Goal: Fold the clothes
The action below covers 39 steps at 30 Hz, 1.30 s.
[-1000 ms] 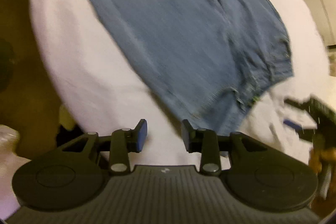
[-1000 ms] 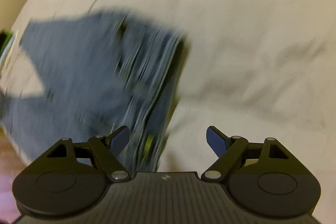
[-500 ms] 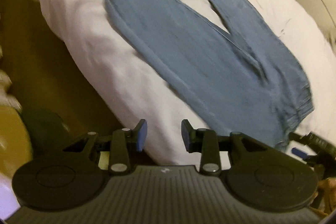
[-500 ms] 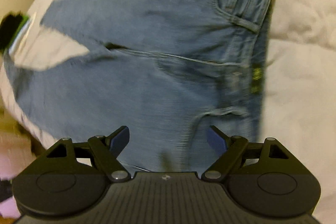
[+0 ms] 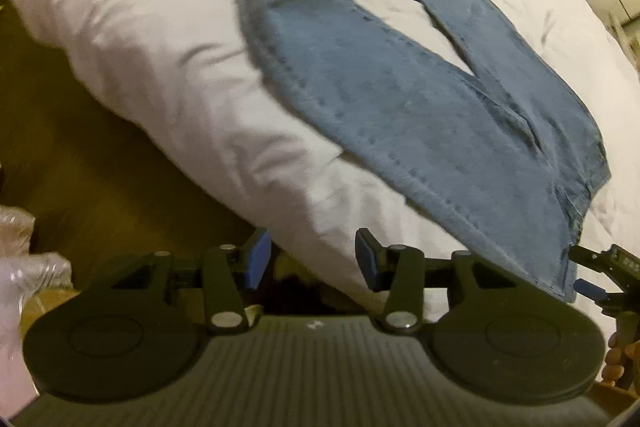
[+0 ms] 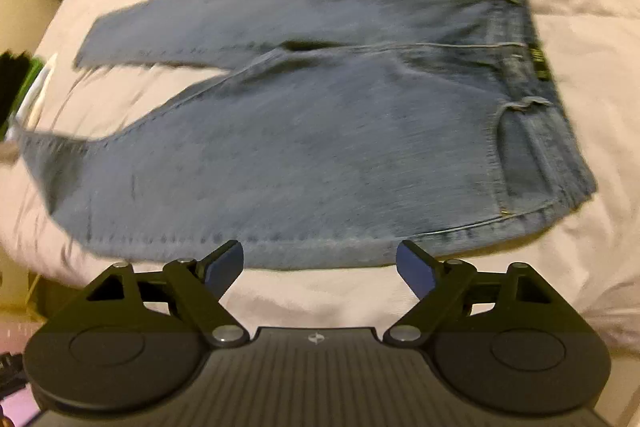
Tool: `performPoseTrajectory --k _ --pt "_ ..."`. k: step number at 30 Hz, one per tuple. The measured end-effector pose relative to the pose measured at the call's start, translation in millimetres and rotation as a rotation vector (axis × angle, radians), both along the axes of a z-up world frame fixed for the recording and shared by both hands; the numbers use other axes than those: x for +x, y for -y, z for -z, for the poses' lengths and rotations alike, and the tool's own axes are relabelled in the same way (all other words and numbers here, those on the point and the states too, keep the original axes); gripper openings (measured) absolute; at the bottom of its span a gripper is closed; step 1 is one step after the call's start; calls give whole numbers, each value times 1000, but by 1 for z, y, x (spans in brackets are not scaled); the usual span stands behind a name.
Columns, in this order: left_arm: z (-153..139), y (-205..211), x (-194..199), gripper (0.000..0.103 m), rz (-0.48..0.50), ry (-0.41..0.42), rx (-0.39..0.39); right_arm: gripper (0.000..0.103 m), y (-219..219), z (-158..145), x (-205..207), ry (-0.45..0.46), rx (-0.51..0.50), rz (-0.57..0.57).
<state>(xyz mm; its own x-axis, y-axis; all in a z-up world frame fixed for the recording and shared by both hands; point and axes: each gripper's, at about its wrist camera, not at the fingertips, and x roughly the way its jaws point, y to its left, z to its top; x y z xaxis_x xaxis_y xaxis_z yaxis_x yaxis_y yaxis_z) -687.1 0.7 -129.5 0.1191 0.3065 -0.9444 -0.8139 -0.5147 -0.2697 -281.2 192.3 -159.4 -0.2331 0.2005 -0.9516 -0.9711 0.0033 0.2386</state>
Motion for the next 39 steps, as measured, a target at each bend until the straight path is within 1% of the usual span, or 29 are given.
performPoseTrajectory --k 2,6,8,12,15,17,21,23,24,26,28,32,33,36,39 --pt "-2 -15 -3 41 26 -19 -1 88 -5 8 -4 17 -10 19" --pt "-10 -36 -28 41 -3 -45 -11 88 -20 25 -19 40 -49 21" --pt "-16 -46 -41 41 -22 -65 0 88 -31 27 -29 25 -63 19" --pt "-18 -63 -62 42 -40 -71 7 88 -53 26 -52 9 -45 -15" --pt "-13 -81 -85 42 -6 -69 1 89 -61 26 -65 -5 -42 -15" --pt "-9 -93 -101 42 22 -68 -3 89 -62 31 -73 -8 -54 4" --pt "-2 -117 -133 42 80 -66 -10 89 -61 38 -83 -1 -77 81" --pt "2 -129 -149 42 108 -65 -14 89 -59 38 -91 20 -78 131" --pt "5 -136 -157 42 135 -63 -16 89 -57 38 -96 27 -74 160" --pt "9 -154 -176 42 220 -58 -17 89 -52 36 -107 36 -65 223" --pt "10 -169 -195 42 306 -77 -26 89 -44 35 -122 43 -55 294" --pt "13 -187 -237 50 446 -76 -3 89 -23 25 -159 53 -46 429" --pt "16 -191 -245 50 478 -79 0 89 -17 22 -169 51 -44 457" --pt "26 -203 -264 50 572 -101 1 89 6 12 -193 48 -30 512" --pt "36 -215 -279 51 644 -122 10 89 26 10 -207 67 -55 559"
